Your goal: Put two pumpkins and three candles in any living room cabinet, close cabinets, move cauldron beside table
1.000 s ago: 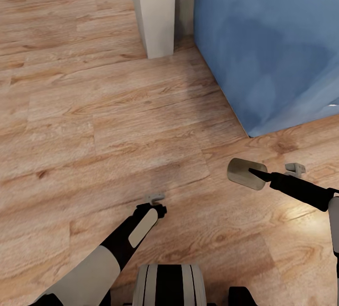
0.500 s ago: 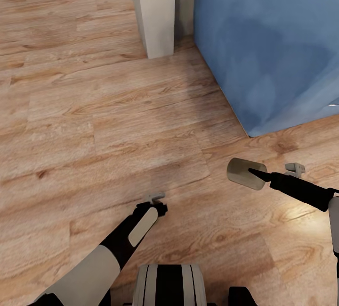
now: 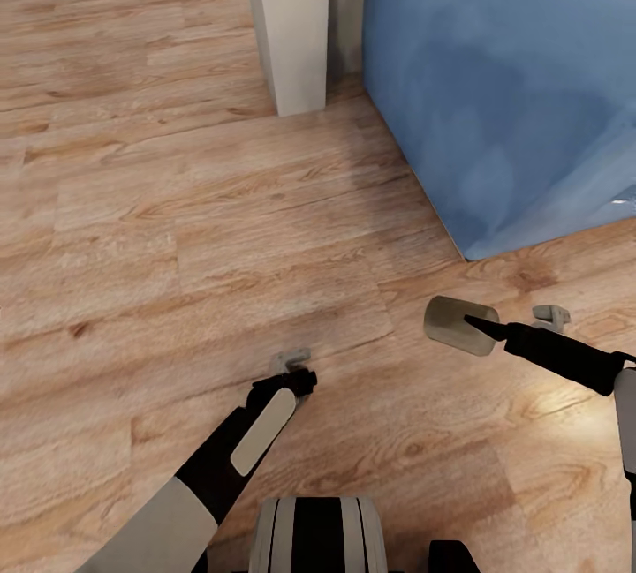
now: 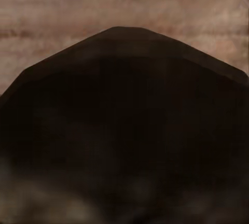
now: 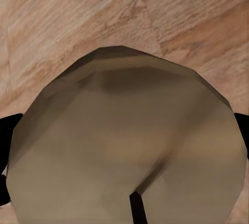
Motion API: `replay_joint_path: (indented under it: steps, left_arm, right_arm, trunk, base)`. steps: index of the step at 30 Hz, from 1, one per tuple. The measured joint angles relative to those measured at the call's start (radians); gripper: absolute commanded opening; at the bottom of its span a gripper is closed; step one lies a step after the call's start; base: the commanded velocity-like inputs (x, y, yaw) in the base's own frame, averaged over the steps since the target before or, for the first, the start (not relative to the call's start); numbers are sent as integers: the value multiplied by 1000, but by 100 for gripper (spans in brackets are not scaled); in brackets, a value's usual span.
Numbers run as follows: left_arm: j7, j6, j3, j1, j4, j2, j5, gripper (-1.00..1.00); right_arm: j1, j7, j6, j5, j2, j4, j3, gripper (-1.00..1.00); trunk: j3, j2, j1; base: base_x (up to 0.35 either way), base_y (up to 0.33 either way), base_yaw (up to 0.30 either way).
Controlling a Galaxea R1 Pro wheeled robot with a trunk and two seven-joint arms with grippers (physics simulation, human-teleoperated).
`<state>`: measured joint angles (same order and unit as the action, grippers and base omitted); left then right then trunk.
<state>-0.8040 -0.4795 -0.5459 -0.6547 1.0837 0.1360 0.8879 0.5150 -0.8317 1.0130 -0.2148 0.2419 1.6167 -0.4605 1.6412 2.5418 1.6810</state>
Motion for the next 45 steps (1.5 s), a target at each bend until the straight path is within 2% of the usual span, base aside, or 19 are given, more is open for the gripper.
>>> replay_joint_path:
  steps: [1,3,4,6,8,10,12,15,17,20,22,24,28,32,35,37,40,41,45]
  left_arm:
    - [-2,-10,1,14,41,-4,-2,-100]
    - [-8,-71,7,103,243,-32,-3,-100]
    - [-8,-85,10,133,302,-41,-2,-100]
    - [-4,-119,25,243,433,-77,-4,-100]
    - [6,-124,34,295,477,-93,-7,-100]
    - [33,-124,62,329,505,-107,-10,-100]
    - [75,-123,104,345,515,-119,-12,-100]
    - [228,-128,198,366,521,-159,-13,-100]
    - [302,-130,227,374,523,-176,-8,-100]
    - [344,-133,248,379,520,-184,-8,-100]
    - [367,-133,258,381,517,-188,-6,-100]
    - [424,-133,266,383,512,-195,-1,-100]
    - [523,-125,267,404,507,-200,-7,-100]
    - [595,-119,266,429,489,-202,-8,-100]
    - [643,-109,266,436,427,-196,-21,-100]
    - [659,-70,265,438,365,-194,-21,-100]
    - [686,5,264,439,309,-198,-11,-100]
    - [707,34,263,442,294,-201,-9,-100]
    - [720,53,268,467,284,-204,-9,-100]
  right_arm:
    - [0,0,1,-1,0,0,1,-100]
    - [-5,0,-1,-2,0,0,29,-100]
    - [-7,0,-4,-1,1,0,39,-100]
    - [-28,2,-20,12,0,0,74,-100]
    - [-61,7,-52,45,-4,-1,92,-100]
    - [-102,14,-138,100,-13,-1,115,-100]
    - [-122,36,-221,128,-18,-1,131,-100]
    - [-140,90,-309,155,-22,-1,147,-100]
    - [-173,101,-329,158,-23,-1,180,-100]
    - [-218,106,-358,161,-23,-1,224,-100]
    - [-238,108,-415,161,-23,0,238,-100]
    - [-266,110,-501,161,-24,0,257,-100]
    - [-288,110,-550,163,-23,0,274,-100]
    - [-284,112,-546,158,-23,0,272,-100]
    - [-280,107,-541,156,-17,0,272,-100]
    - [-280,86,-537,154,-15,0,272,-100]
    - [-280,13,-534,153,-14,0,270,-100]
    - [-281,-45,-529,148,-19,1,256,-100]
    - [-277,-65,-522,154,-23,0,249,-100]
  trunk:
    - [-4,0,0]
    - [-12,-1,-1]
    - [-15,-1,-2]
    - [-23,-1,-3]
    - [-31,-2,-3]
    - [-39,-2,-4]
    - [-46,-3,-5]
    - [-58,-4,-7]
    - [-66,-4,-7]
    - [-77,-5,-9]
    - [-85,-5,-10]
    - [-93,-6,-11]
    - [-108,-7,-12]
    - [-124,-8,-14]
    - [-135,-8,-16]
    - [-143,-9,-16]
    - [-155,-9,-18]
    - [-159,-10,-18]
    - [-174,-11,-20]
  base:
    - [0,0,0]
    - [0,0,0]
    - [0,0,0]
    - [0,0,0]
    - [0,0,0]
    - [0,0,0]
    - [0,0,0]
    - [0,0,0]
    - [0,0,0]
    - [0,0,0]
    - [0,0,0]
    - [0,0,0]
    - [0,0,0]
    - [0,0,0]
    - [0,0,0]
    - [0,0,0]
    - [0,0,-60]
    - [0,0,-114]
    - [0,0,-36]
